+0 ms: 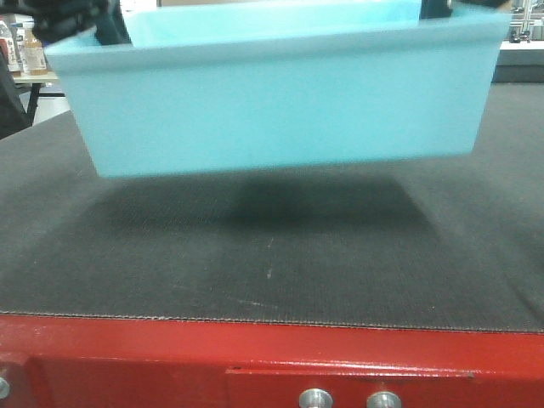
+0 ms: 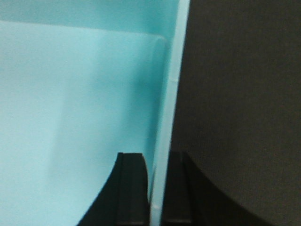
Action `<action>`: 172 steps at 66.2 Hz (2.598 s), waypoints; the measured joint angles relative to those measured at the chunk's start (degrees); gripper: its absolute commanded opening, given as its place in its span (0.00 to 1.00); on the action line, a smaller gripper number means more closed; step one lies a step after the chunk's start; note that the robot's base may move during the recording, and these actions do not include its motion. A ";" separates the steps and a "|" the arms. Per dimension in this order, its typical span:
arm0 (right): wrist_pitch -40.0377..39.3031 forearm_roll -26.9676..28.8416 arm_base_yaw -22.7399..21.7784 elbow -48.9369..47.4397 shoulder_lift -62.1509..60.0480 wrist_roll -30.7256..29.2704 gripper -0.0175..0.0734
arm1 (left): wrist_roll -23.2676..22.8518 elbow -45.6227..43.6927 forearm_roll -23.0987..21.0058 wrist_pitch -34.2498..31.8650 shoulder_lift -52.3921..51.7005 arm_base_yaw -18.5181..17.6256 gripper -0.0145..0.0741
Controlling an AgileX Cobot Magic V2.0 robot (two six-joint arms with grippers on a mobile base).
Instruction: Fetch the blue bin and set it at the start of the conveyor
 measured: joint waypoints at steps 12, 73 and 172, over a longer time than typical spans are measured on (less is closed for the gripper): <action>-0.21 -0.28 -0.09 0.00 2.65 -0.12 0.43 | 0.00 0.11 0.66 -0.10 2.67 0.00 0.29; -4.95 -5.34 -2.60 8.69 -24.20 -0.48 0.01 | 0.86 1.69 3.39 2.70 -22.81 1.40 0.04; -45.26 -6.36 -2.92 56.04 -53.17 -0.57 0.01 | 0.86 43.76 4.96 -16.42 -60.20 9.25 0.04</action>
